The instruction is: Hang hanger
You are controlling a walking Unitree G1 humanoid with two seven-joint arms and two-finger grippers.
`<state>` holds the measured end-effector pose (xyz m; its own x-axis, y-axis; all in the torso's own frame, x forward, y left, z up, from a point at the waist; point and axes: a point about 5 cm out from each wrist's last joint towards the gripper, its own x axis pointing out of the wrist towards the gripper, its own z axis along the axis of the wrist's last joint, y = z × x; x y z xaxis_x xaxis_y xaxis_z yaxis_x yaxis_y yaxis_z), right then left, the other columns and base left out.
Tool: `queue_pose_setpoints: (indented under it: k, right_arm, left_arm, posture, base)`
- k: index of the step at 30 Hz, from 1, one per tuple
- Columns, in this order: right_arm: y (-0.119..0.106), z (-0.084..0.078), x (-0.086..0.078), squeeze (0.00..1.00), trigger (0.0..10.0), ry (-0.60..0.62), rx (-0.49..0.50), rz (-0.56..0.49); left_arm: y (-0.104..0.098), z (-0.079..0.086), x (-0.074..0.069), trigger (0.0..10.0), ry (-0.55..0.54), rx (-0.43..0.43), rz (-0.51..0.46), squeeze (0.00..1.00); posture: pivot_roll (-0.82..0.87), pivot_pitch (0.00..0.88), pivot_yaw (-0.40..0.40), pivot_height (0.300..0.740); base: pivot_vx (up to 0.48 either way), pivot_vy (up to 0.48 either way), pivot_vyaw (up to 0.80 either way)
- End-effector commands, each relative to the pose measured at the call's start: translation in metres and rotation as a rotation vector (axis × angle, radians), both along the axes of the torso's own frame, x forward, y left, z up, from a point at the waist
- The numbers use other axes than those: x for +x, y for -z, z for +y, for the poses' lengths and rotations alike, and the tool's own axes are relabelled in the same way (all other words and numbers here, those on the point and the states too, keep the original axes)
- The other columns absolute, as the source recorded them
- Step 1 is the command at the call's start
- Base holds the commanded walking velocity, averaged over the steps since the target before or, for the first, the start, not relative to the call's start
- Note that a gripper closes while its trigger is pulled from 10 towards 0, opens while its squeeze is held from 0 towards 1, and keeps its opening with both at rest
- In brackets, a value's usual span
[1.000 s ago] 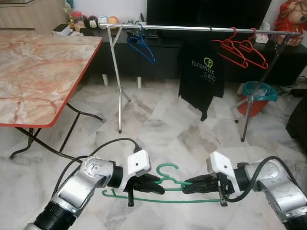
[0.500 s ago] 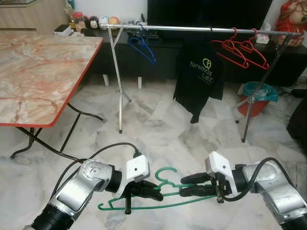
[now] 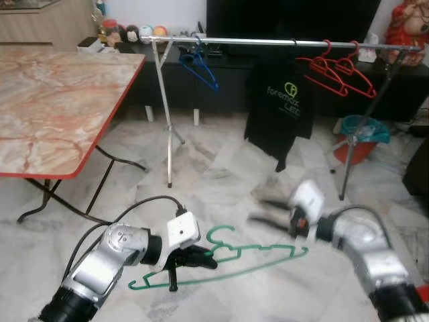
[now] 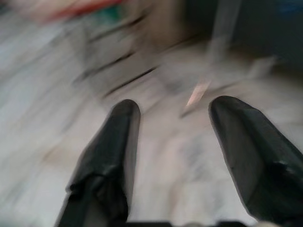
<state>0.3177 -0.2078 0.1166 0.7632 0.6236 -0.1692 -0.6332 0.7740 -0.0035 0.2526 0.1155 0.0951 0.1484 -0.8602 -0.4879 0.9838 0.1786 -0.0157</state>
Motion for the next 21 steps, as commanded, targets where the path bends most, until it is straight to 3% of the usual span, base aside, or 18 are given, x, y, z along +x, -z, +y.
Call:
queue_pose_setpoints:
  k: [1, 4, 5, 6, 7, 10, 12, 13, 14, 15, 17, 18, 20, 21]
  right_arm:
    - [0.007, -0.002, 0.0, 0.0, 10.0, 0.073, 0.158, 0.037]
    - [0.022, 0.007, -0.003, 0.0, 10.0, 0.091, 0.188, 0.058]
    - [0.029, 0.008, -0.004, 0.0, 10.0, 0.119, 0.17, 0.077]
    - [0.036, 0.008, -0.004, 0.0, 10.0, 0.153, 0.154, 0.093]
    - [0.05, 0.007, -0.005, 0.0, 10.0, 0.246, 0.138, 0.129]
    - [0.067, 0.002, -0.007, 0.0, 10.0, 0.375, 0.124, 0.186]
    - [0.09, -0.01, -0.015, 0.0, 10.0, 0.611, 0.117, 0.282]
    - [0.112, -0.015, -0.031, 0.0, 10.0, 0.765, 0.104, 0.378]
    - [0.112, -0.015, -0.031, 0.0, 10.0, 0.765, 0.104, 0.378]
    - [0.131, -0.011, -0.047, 0.0, 10.0, 0.785, 0.038, 0.449]
    - [0.148, -0.003, -0.063, 0.0, 10.0, 0.792, 0.008, 0.518]
    - [0.148, -0.003, -0.063, 0.0, 10.0, 0.792, 0.008, 0.518]
    - [0.163, 0.004, -0.08, 0.0, 10.0, 0.806, -0.021, 0.584]
    - [0.178, 0.011, -0.099, 0.0, 10.0, 0.818, -0.03, 0.659]
  left_arm:
    - [0.003, 0.004, 0.0, 0.0, -0.008, 0.015, -0.014, 0.0]
    - [0.008, 0.008, 0.004, 0.0, -0.072, 0.023, -0.025, 0.0]
    - [0.01, 0.01, 0.008, 0.6, -0.106, 0.036, -0.049, 0.0]
    - [0.012, 0.012, 0.013, 4.1, -0.157, 0.051, -0.084, 0.0]
    - [0.018, 0.018, 0.026, 10.0, -0.279, 0.07, -0.155, 0.0]
    - [0.026, 0.028, 0.038, 10.0, -0.445, 0.081, -0.179, 0.0]
    - [0.038, 0.042, 0.046, 10.0, -0.649, 0.084, -0.178, 0.0]
    - [0.054, 0.054, 0.045, 10.0, -0.818, 0.102, -0.139, 0.0]
    - [0.054, 0.054, 0.045, 10.0, -0.818, 0.102, -0.139, 0.0]
    - [0.07, 0.063, 0.039, 10.0, -0.918, 0.152, -0.11, 0.0]
    - [0.086, 0.071, 0.03, 10.0, -0.994, 0.208, -0.083, 0.0]
    - [0.086, 0.071, 0.03, 10.0, -0.994, 0.208, -0.083, 0.0]
    - [0.102, 0.074, 0.018, 10.0, -1.061, 0.196, -0.014, 0.0]
    - [0.122, 0.081, 0.0, 10.0, -1.12, 0.23, 0.071, 0.0]
  posture:
    - [0.04, 0.0, -0.019, 0.74]
    - [0.03, 0.0, -0.017, 0.74]
    - [0.03, 0.0, -0.017, 0.74]
    - [0.04, 0.0, -0.015, 0.74]
    - [0.04, 0.0, -0.016, 0.74]
    - [0.05, 0.0, -0.017, 0.74]
    - [0.04, 0.0, -0.016, 0.74]
    - [0.04, 0.0, -0.011, 0.74]
    - [0.04, 0.0, -0.011, 0.74]
    - [0.04, 0.0, -0.01, 0.74]
    - [0.04, 0.0, -0.009, 0.74]
    - [0.04, 0.0, -0.009, 0.74]
    - [0.05, 0.0, -0.011, 0.74]
    - [0.05, 0.0, -0.011, 0.74]
  base:
    - [0.0, 0.0, 0.0]
    - [0.0, 0.0, 0.0]
    - [0.0, 0.0, 0.0]
    - [0.0, 0.0, 0.0]
    - [0.0, 0.0, 0.0]
    - [0.0, 0.0, 0.0]
    - [0.0, 0.0, 0.0]
    - [0.0, 0.0, 0.0]
    - [0.0, 0.0, 0.0]
    - [0.0, 0.0, 0.0]
    - [0.0, 0.0, 0.0]
    - [0.0, 0.0, 0.0]
    - [0.0, 0.0, 0.0]
    - [0.0, 0.0, 0.0]
